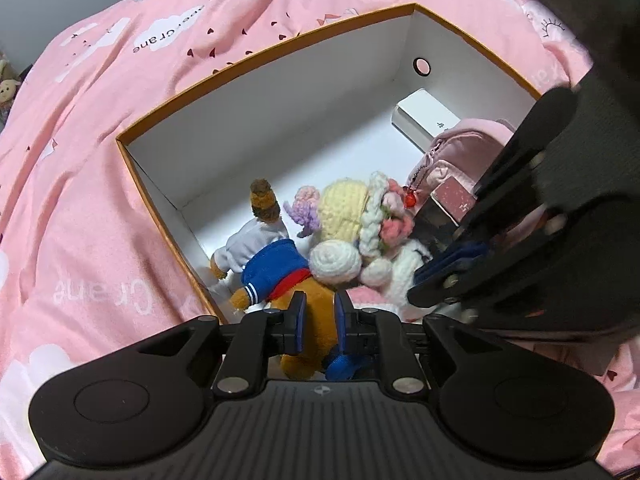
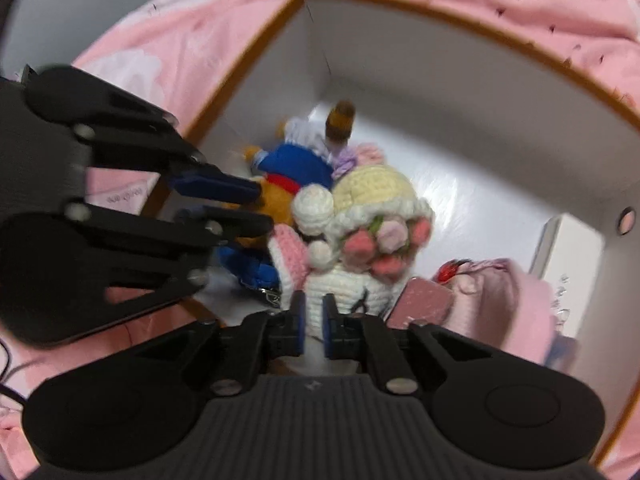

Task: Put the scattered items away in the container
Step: 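Lower the doll and bear into the orange box and open both tools, then move the right tool to the dark grey gift box and grasp it, then grasp the dark grey gift box with the left tool while the right tool releases it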

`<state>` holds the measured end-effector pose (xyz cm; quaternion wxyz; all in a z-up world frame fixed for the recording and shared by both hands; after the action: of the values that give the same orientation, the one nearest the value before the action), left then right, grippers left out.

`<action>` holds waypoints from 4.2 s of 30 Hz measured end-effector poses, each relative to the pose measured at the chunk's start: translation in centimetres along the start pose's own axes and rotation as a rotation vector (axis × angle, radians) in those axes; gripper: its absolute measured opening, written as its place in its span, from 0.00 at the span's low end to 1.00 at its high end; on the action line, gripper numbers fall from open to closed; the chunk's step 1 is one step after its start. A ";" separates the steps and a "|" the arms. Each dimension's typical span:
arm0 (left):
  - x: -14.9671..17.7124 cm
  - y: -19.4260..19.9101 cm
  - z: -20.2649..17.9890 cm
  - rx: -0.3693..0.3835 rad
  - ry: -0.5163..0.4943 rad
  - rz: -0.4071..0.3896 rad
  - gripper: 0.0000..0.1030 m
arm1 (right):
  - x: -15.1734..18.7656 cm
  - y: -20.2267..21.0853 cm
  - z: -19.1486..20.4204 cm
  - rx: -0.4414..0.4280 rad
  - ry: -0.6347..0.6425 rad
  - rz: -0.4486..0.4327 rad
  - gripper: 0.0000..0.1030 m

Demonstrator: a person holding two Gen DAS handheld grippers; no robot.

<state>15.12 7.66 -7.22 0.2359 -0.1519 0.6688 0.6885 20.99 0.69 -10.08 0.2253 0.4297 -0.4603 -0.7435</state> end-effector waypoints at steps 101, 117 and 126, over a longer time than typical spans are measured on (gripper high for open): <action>11.1 4.0 -8.0 0.312 0.671 0.090 0.49 | 18.4 8.4 5.8 -0.116 -0.105 -0.310 0.38; 11.8 3.6 -7.7 0.242 0.707 0.119 0.44 | 18.7 6.9 5.5 -0.197 -0.175 -0.254 0.37; 11.0 5.6 -7.0 0.204 0.664 0.016 0.43 | 18.7 10.5 2.5 -0.021 -0.217 -0.320 0.39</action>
<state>2.14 2.05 -8.60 0.0140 -0.3377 0.7756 0.5330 8.32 -16.73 -8.37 0.0575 0.4122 -0.4000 -0.8165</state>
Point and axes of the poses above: each gripper's, at about its wrist camera, not at the fingertips, and y roughly against the way its jaws point, z to its left, x to its underside, the point moved 2 cm from there along -y, roughly the way its jaws point, and after that the axes turned 8 degrees about -z, right-handed, at the moved point
